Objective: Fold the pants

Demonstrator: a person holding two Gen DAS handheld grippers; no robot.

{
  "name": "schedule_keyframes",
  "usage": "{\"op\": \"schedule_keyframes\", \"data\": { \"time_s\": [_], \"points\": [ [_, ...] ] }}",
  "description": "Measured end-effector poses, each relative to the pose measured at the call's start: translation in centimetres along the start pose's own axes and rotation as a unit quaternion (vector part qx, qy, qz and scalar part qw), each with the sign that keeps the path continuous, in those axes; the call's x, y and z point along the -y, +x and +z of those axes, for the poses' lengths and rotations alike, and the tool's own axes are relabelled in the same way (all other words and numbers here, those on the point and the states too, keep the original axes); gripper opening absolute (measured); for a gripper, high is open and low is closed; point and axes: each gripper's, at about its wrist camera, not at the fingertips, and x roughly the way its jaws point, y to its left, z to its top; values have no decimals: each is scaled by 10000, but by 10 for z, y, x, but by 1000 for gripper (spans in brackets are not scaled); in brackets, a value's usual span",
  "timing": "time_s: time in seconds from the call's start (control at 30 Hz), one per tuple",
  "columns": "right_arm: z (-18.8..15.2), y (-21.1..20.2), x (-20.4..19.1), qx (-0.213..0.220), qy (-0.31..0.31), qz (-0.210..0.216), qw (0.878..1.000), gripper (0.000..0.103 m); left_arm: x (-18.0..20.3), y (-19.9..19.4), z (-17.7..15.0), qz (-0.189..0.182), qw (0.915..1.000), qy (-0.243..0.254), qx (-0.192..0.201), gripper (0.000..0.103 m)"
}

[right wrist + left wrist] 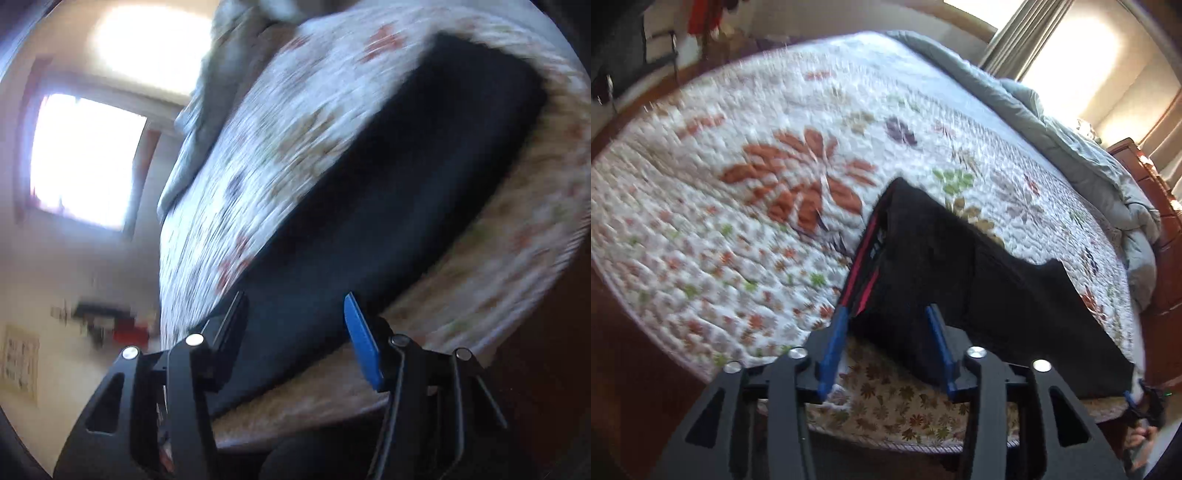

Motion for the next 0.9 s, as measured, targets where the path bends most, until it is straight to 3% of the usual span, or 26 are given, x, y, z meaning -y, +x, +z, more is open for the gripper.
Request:
{"op": "schedule_keyframes", "data": {
  "time_s": [0.07, 0.1, 0.17, 0.2, 0.3, 0.33, 0.37, 0.43, 0.5, 0.57, 0.63, 0.67, 0.7, 0.77, 0.83, 0.87, 0.9],
  "points": [
    [-18, 30, -54, -452, -659, 211, 9966, 58, 11, -23, 2, 368, 9979, 69, 531, 61],
    [-28, 50, -88, -686, -1031, 324, 9918, 60, 15, -30, 3, 339, 9970, 57, 692, 67],
    [-41, 82, -131, -1058, -1349, 590, 9834, 60, 26, -33, 7, -250, 9967, 44, 766, 67],
    [-53, 111, -159, -1401, -1465, 834, 9757, 60, 33, -27, 8, -535, 9961, 153, 681, 68],
    [-81, 176, -218, -2011, -1980, 1002, 9541, 53, 44, 5, 5, -774, 9954, 522, 215, 69],
    [-97, 210, -239, -2271, -2113, 1028, 9451, 51, 42, 21, 3, -760, 9959, 493, -34, 69],
    [-109, 234, -251, -2470, -2130, 1078, 9391, 50, 34, 45, 1, -677, 9955, 363, -554, 67],
    [-130, 272, -268, -2746, -2142, 1062, 9314, 49, 10, 79, -11, -384, 9915, -151, -1234, 31],
    [-140, 311, -277, -3017, -1971, 1063, 9267, 49, -11, 84, -15, -558, 9893, -481, -1258, 17],
    [-151, 327, -285, -3115, -1893, 1131, 9243, 49, -14, 79, -13, -674, 9890, -441, -1237, 17],
    [-162, 345, -288, -3312, -1965, 1144, 9158, 49, -11, 70, -12, -827, 9901, -254, -1108, 32],
    [-164, 358, -285, -3444, -2073, 906, 9112, 46, -9, 65, -11, -830, 9910, -176, -1033, 35],
    [-159, 371, -280, -3475, -2192, 622, 9095, 34, -5, 57, -9, -805, 9925, -75, -914, 40],
    [-154, 376, -263, -3567, -2193, 495, 9068, 15, 15, 31, -3, -758, 9955, 247, -509, 50],
    [-133, 367, -257, -3438, -1717, 808, 9197, 33, 29, 11, 8, -902, 9948, 471, -56, 62],
    [-122, 358, -257, -3238, -1573, 1017, 9274, 48, 33, 6, 14, -1020, 9934, 521, 71, 65],
    [-108, 351, -259, -2979, -1449, 1177, 9362, 51, 36, 5, 21, -1150, 9916, 560, 192, 70]
  ]
}}
